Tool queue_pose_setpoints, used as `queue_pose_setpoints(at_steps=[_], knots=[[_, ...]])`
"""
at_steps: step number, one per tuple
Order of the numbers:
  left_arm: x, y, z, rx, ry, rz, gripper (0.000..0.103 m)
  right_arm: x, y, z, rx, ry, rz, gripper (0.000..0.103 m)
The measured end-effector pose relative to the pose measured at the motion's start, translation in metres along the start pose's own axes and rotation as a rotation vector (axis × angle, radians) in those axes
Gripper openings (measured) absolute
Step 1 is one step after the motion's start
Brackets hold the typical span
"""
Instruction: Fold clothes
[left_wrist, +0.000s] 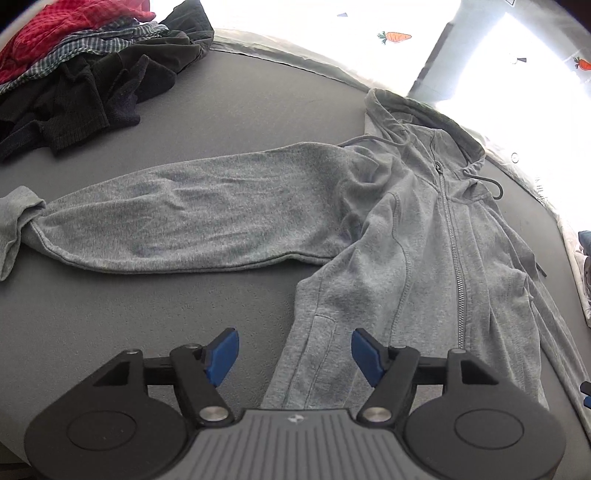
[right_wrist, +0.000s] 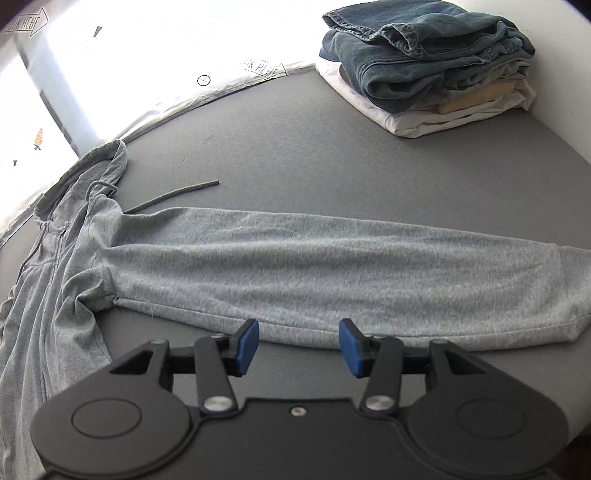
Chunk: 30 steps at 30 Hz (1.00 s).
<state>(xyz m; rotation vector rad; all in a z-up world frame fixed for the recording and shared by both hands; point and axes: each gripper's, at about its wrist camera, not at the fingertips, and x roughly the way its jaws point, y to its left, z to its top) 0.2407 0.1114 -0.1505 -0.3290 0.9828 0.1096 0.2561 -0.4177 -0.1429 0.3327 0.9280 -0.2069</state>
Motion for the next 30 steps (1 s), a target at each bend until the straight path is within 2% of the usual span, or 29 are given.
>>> queue_pose_setpoints(at_steps=[2, 11, 16, 20, 22, 23, 24, 25, 26, 27, 28, 30], knots=[[0.008, -0.009, 0.015, 0.014, -0.015, 0.004, 0.070, 0.013, 0.016, 0.019, -0.013, -0.016, 0.031, 0.049], [0.071, -0.046, 0.110, 0.111, -0.072, 0.002, 0.076, 0.092, 0.155, 0.096, -0.164, -0.034, 0.224, 0.049], [0.117, -0.058, 0.161, 0.202, -0.057, -0.004, 0.078, 0.133, 0.206, 0.111, -0.228, 0.014, 0.272, 0.049], [0.157, -0.066, 0.187, 0.265, -0.018, -0.019, 0.082, 0.166, 0.235, 0.116, -0.294, 0.094, 0.293, 0.047], [0.171, -0.070, 0.196, 0.293, -0.009, -0.029, 0.082, 0.173, 0.241, 0.117, -0.325, 0.117, 0.331, 0.029], [0.173, -0.072, 0.197, 0.302, -0.012, -0.036, 0.083, 0.176, 0.244, 0.117, -0.341, 0.127, 0.349, 0.010], [0.175, -0.074, 0.199, 0.310, -0.016, -0.043, 0.074, 0.177, 0.246, 0.118, -0.355, 0.107, 0.345, 0.004], [0.177, -0.076, 0.200, 0.319, -0.019, -0.050, 0.050, 0.177, 0.247, 0.120, -0.370, 0.088, 0.341, 0.004], [0.179, -0.078, 0.201, 0.327, -0.023, -0.057, 0.021, 0.178, 0.248, 0.122, -0.384, 0.068, 0.338, 0.003], [0.180, -0.080, 0.203, 0.336, -0.027, -0.064, 0.003, 0.179, 0.250, 0.123, -0.398, 0.048, 0.334, 0.003], [0.180, -0.081, 0.204, 0.335, -0.036, -0.063, 0.004, 0.179, 0.251, 0.125, -0.409, 0.028, 0.331, 0.003], [0.182, -0.085, 0.206, 0.378, -0.077, -0.026, 0.004, 0.188, 0.248, 0.144, -0.332, 0.009, 0.350, 0.003]])
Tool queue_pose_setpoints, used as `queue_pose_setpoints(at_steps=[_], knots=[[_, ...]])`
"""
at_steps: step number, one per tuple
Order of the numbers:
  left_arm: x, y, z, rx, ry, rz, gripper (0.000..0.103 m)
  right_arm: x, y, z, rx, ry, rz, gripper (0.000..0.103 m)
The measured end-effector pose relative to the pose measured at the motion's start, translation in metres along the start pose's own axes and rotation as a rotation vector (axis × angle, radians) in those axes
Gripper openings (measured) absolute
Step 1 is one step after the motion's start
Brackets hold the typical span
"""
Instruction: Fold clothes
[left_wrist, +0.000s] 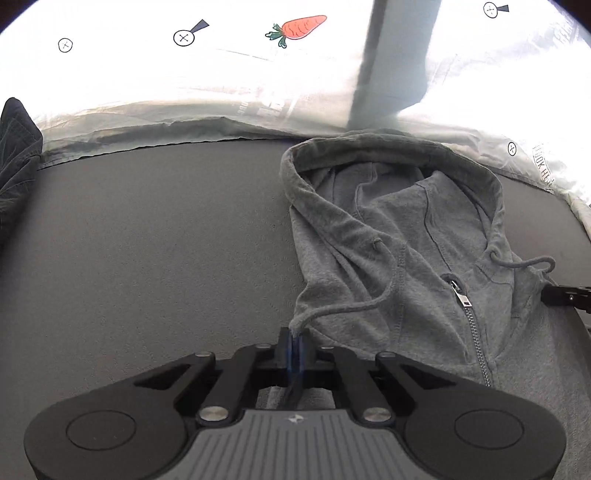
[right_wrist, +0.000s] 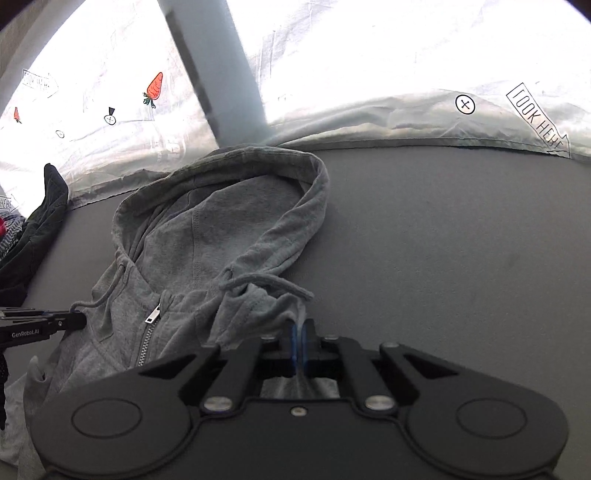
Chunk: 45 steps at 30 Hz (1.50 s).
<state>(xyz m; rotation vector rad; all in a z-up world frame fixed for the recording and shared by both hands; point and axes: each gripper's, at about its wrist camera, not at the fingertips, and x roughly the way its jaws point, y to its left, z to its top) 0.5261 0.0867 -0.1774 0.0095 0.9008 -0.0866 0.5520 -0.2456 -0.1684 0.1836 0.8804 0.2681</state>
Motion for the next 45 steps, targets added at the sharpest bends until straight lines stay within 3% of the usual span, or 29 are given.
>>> queue_pose_setpoints(at_steps=[4, 6, 8, 10, 11, 12, 14, 17, 19, 20, 24, 26, 32, 36, 42, 44, 45], knots=[[0.017, 0.009, 0.012, 0.015, -0.013, 0.106, 0.003, 0.023, 0.005, 0.014, -0.066, 0.001, -0.048, 0.003], [0.021, 0.027, 0.020, -0.102, -0.004, 0.078, 0.003, 0.035, 0.007, 0.011, -0.075, 0.019, -0.058, 0.003], [0.014, 0.032, 0.023, -0.126, -0.016, 0.082, 0.003, 0.034, 0.010, 0.011, -0.084, 0.022, -0.067, 0.006], [0.004, 0.034, 0.024, -0.142, -0.028, 0.081, 0.004, 0.030, 0.011, 0.010, -0.099, 0.031, -0.074, 0.022], [-0.003, 0.030, 0.022, -0.143, -0.029, 0.075, 0.005, 0.026, 0.011, 0.009, -0.102, 0.029, -0.083, 0.042], [-0.010, 0.026, 0.020, -0.141, -0.028, 0.069, 0.007, 0.018, 0.010, 0.008, -0.102, 0.010, -0.104, 0.050], [-0.027, 0.013, 0.012, -0.123, -0.033, 0.060, 0.008, -0.005, 0.002, 0.007, -0.072, -0.028, -0.092, 0.051], [-0.059, -0.012, -0.008, -0.099, -0.046, 0.037, 0.026, -0.047, -0.016, -0.010, 0.048, -0.063, -0.088, 0.061], [-0.081, -0.032, -0.030, -0.098, -0.049, 0.023, 0.038, -0.077, -0.028, -0.027, 0.121, -0.084, -0.074, 0.061], [-0.090, -0.041, -0.041, -0.102, -0.042, 0.007, 0.038, -0.091, -0.031, -0.041, 0.146, -0.084, -0.067, 0.058], [-0.116, -0.074, -0.089, -0.109, 0.007, -0.055, 0.041, -0.136, -0.041, -0.104, 0.250, -0.049, -0.035, 0.032], [-0.125, -0.091, -0.118, -0.088, 0.051, -0.070, 0.042, -0.152, -0.044, -0.137, 0.313, -0.024, -0.015, 0.024], [-0.154, -0.115, -0.189, -0.030, 0.108, -0.052, 0.051, -0.187, -0.046, -0.217, 0.436, 0.050, 0.094, 0.024], [-0.170, -0.110, -0.212, -0.070, 0.123, -0.056, 0.055, -0.198, -0.054, -0.248, 0.512, 0.084, 0.204, 0.037], [-0.187, -0.103, -0.233, -0.146, 0.097, -0.052, 0.057, -0.214, -0.062, -0.282, 0.582, 0.107, 0.311, 0.039], [-0.190, -0.105, -0.238, -0.158, 0.085, -0.057, 0.061, -0.217, -0.063, -0.289, 0.587, 0.113, 0.317, 0.035], [-0.190, -0.106, -0.240, -0.164, 0.086, -0.061, 0.065, -0.219, -0.064, -0.292, 0.584, 0.117, 0.316, 0.025]])
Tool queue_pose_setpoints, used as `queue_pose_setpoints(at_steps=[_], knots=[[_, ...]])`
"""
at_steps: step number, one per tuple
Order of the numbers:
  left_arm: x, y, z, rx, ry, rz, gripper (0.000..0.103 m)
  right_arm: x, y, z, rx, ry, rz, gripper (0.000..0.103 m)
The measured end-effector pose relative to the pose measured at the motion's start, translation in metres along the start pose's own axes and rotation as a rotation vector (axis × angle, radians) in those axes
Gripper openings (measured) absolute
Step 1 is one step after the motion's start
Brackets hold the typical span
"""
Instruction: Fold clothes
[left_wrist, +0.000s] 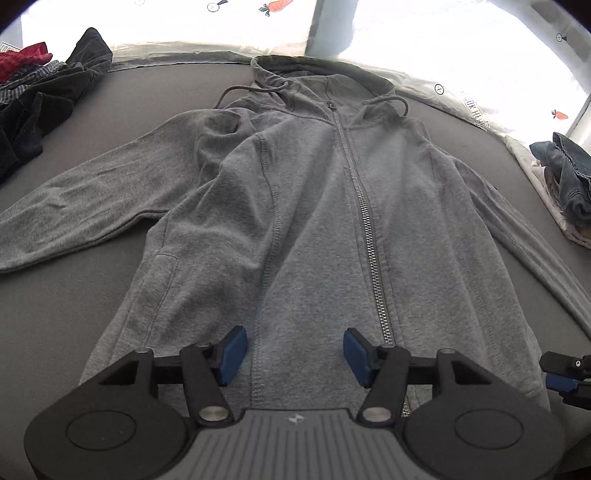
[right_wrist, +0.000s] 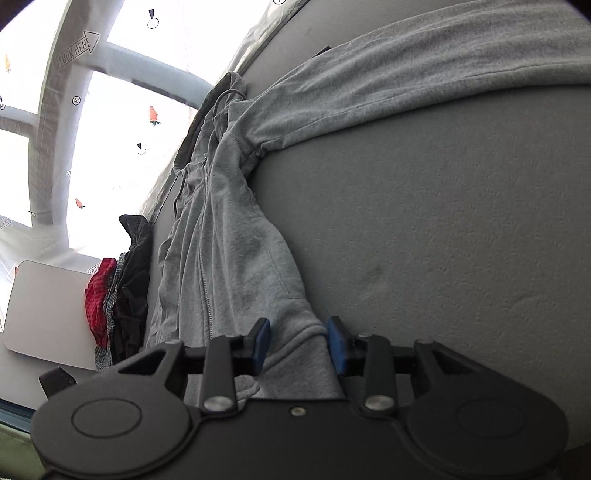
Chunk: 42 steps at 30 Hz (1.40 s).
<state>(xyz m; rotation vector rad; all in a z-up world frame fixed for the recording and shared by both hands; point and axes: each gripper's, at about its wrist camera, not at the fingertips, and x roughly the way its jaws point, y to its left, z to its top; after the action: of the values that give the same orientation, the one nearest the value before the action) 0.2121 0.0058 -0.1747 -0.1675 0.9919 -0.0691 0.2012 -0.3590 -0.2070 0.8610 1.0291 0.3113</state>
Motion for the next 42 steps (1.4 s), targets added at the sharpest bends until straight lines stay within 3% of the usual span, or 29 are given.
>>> queue_pose_setpoints(at_steps=[3, 11, 17, 19, 20, 21, 25, 26, 27, 34, 38, 42], knots=[[0.000, -0.004, -0.006, 0.026, -0.013, 0.008, 0.070, -0.004, 0.001, -0.005, -0.026, -0.014, -0.032, 0.012], [0.000, -0.006, -0.010, 0.023, -0.027, 0.024, 0.072, -0.019, -0.004, -0.018, -0.053, -0.057, -0.070, 0.009], [0.003, -0.009, -0.012, 0.046, -0.029, 0.009, 0.086, -0.017, 0.002, -0.014, -0.096, -0.019, -0.097, 0.011], [0.004, -0.013, -0.013, 0.073, -0.021, 0.011, 0.091, -0.016, 0.014, -0.011, -0.157, -0.004, -0.135, 0.018], [0.004, -0.014, -0.013, 0.084, -0.018, 0.015, 0.091, -0.017, 0.022, -0.010, -0.197, -0.015, -0.167, 0.030], [0.003, -0.015, -0.014, 0.085, -0.020, 0.015, 0.092, -0.020, 0.030, -0.009, -0.239, -0.040, -0.196, 0.049], [-0.005, -0.002, -0.017, 0.033, -0.024, -0.030, 0.092, -0.021, 0.060, -0.003, -0.380, -0.130, -0.253, 0.073], [-0.008, 0.002, -0.016, 0.025, -0.024, -0.037, 0.092, -0.020, 0.068, -0.001, -0.413, -0.150, -0.260, 0.090], [-0.011, 0.006, -0.016, 0.018, -0.024, -0.042, 0.092, -0.018, 0.075, 0.001, -0.445, -0.169, -0.267, 0.101], [-0.047, 0.062, -0.004, 0.016, -0.137, 0.053, 0.092, 0.028, 0.137, -0.020, -0.660, -0.285, -0.302, 0.103], [-0.060, 0.118, 0.000, -0.066, -0.154, 0.130, 0.092, 0.075, 0.161, -0.033, -0.649, -0.248, -0.292, 0.103], [-0.071, 0.189, 0.002, -0.176, -0.165, 0.205, 0.092, 0.121, 0.170, -0.055, -0.648, -0.221, -0.344, 0.103]])
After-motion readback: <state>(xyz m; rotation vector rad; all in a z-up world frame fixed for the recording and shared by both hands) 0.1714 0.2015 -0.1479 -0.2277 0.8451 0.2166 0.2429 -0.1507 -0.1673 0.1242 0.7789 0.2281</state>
